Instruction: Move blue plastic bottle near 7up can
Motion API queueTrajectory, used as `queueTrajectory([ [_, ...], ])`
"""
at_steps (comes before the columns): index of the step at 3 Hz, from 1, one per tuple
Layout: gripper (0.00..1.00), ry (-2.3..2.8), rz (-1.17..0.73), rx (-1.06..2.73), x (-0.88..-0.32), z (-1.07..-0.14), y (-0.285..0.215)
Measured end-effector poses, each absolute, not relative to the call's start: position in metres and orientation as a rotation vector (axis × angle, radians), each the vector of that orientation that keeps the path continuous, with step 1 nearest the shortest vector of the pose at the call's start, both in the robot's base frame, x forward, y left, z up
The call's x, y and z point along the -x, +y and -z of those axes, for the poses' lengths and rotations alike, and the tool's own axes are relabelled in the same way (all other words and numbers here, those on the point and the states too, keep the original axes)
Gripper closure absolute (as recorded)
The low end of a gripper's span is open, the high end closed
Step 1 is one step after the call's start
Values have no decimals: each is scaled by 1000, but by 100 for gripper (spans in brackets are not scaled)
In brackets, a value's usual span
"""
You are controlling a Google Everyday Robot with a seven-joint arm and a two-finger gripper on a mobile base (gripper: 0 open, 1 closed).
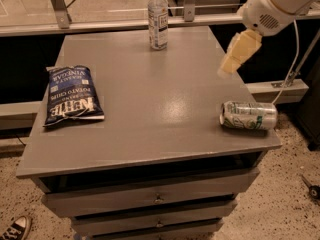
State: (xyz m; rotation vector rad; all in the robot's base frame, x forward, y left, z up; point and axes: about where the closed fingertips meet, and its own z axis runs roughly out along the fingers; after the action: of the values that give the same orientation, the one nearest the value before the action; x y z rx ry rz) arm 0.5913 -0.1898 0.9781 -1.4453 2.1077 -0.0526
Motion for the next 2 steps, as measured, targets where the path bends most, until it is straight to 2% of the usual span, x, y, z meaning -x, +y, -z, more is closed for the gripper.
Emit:
queueTrajectory([
  [1, 0, 2052, 48, 1382, -642, -976, -168],
  [2, 0, 2052, 48, 1382, -642, -976, -168],
])
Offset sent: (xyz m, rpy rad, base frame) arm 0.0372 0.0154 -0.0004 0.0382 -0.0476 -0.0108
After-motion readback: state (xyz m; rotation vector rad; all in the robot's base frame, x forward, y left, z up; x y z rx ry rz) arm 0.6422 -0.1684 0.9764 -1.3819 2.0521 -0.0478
